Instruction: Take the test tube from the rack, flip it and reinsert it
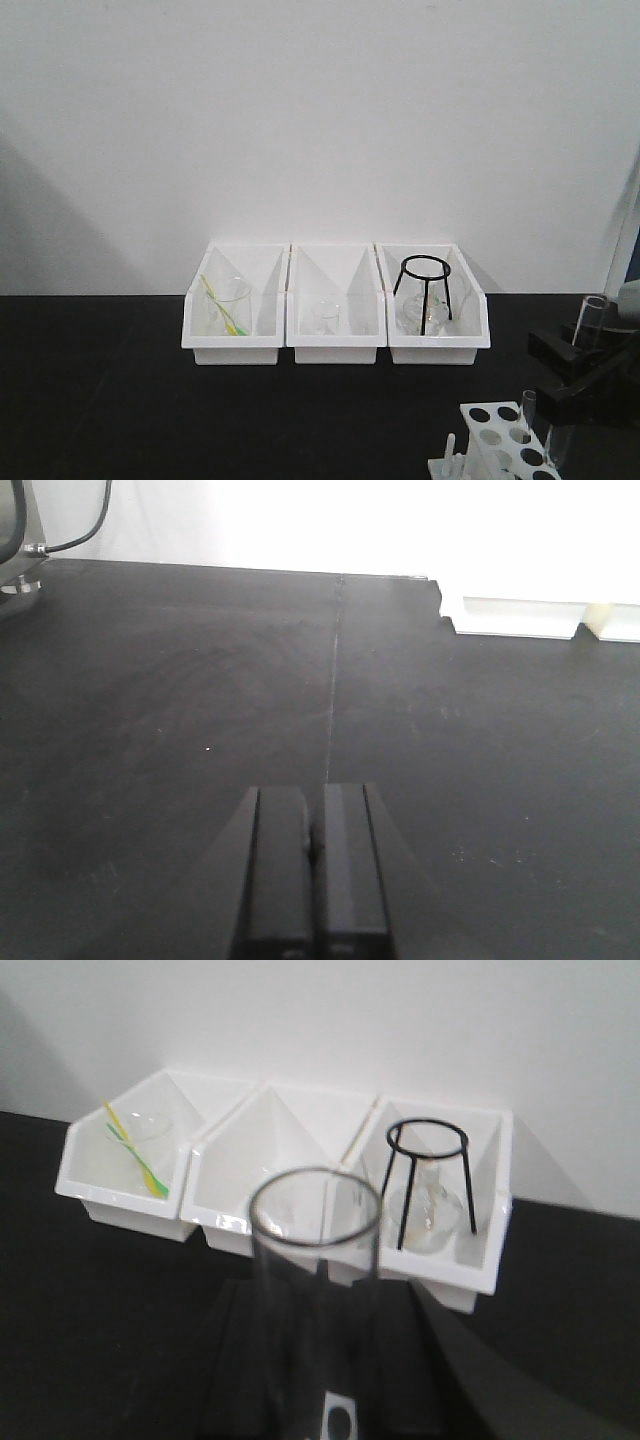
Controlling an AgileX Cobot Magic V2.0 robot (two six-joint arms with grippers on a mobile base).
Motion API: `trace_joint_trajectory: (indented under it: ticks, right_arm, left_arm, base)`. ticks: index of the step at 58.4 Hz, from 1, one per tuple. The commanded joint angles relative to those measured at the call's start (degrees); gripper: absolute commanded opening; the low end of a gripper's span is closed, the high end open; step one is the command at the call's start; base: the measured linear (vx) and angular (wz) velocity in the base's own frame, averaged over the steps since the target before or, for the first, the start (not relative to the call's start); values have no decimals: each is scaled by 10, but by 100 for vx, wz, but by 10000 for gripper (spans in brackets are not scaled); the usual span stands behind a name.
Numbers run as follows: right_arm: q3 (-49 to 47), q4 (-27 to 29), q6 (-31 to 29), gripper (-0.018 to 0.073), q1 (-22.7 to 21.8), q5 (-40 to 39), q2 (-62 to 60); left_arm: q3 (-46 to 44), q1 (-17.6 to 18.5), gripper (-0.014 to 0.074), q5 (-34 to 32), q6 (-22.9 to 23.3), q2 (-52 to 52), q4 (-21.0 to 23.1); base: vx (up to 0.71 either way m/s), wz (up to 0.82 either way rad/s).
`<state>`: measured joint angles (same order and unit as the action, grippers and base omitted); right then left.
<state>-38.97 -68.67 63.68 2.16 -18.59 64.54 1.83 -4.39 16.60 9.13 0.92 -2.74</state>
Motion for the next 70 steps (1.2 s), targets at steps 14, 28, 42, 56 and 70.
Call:
trace_joint_trajectory:
  ticks: [14,28,42,56,70]
  right_arm:
    - [-11,339,-315,-9,-3,-91,-6]
    - [89,395,-361,-9,-3,-199,9]
    - [101,391,-353,-9,-3,-214,46]
    - [101,375,-376,-9,-3,-263,102]
    - [101,381,-419,-9,-3,-257,128]
  left_arm:
    - [0,4,-6,-50,0,6,2]
    - [0,4,-6,-50,0,6,2]
    - [0,4,-6,-50,0,6,2]
    - [0,4,-6,-50,0,6,2]
    - [0,4,-6,-50,0,6,2]
  base:
    - [0,0]
    - [0,0]
    - [0,0]
    - [0,0]
    - [0,0]
